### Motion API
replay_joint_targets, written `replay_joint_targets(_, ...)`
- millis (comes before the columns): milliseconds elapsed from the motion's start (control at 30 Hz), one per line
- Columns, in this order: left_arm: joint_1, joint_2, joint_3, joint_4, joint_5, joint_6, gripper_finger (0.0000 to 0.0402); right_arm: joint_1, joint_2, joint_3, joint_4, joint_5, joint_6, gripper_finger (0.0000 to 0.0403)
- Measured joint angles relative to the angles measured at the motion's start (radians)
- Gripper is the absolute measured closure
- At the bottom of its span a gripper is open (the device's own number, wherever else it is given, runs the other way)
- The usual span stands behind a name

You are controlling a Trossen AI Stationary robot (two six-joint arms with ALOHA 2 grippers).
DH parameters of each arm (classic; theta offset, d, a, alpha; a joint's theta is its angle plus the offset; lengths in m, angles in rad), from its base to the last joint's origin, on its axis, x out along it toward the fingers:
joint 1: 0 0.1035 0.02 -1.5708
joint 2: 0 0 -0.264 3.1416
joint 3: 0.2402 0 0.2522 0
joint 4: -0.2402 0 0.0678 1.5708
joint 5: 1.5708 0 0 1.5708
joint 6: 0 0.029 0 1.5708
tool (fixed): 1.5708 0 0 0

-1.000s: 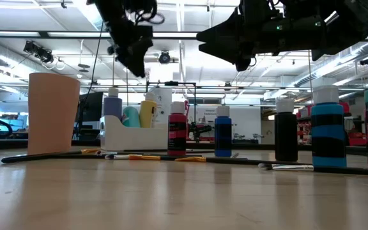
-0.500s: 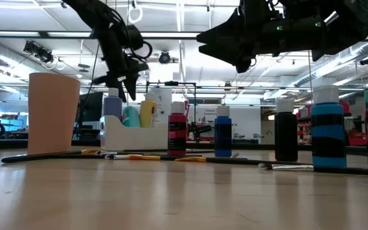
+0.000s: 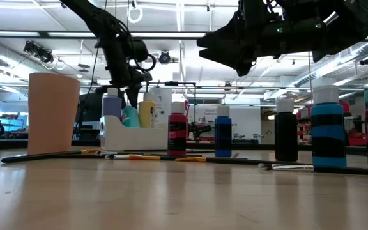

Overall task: Pick & Place Paint Supplies
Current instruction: Adjust the large paint bottle in the white bin, then adjust the large paint bottles in the white bin

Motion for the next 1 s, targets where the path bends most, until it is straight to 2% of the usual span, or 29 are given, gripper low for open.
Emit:
replay_joint_targets(433,-0.002,-0.001,0.001,0.001,0.065,0.007,0.0371,0.000,0.000,0.000,0.000,0.000,0.000,0.0198)
replay_joint_targets(533,-0.004,-0.002,0.001,0.005,0.025,0.026,0.0386,0.000,0.000,0.000,0.000,0.000,0.000,0.0198)
replay_joint_targets(633,0.000,-0.002,0.000,-0.001,-0.023,-0.020,0.0381,0.000,0.000,0.000,0.000,0.000,0.000,0.0198)
replay_joint_targets(700,0.008,-0.002,0.000,-0.006,-0.005,-0.048,0.0369,0.000,0.000,0.000,0.000,0.000,0.000,0.0198)
replay_joint_targets(800,0.014,-0.002,0.000,-0.012,0.046,-0.096,0.0341,0.000,0.000,0.000,0.001,0.000,0.000,0.0198)
replay_joint_targets(1000,0.011,-0.002,0.000,-0.020,0.014,-0.186,0.0283,0.000,0.000,0.000,0.001,0.000,-0.001,0.0198)
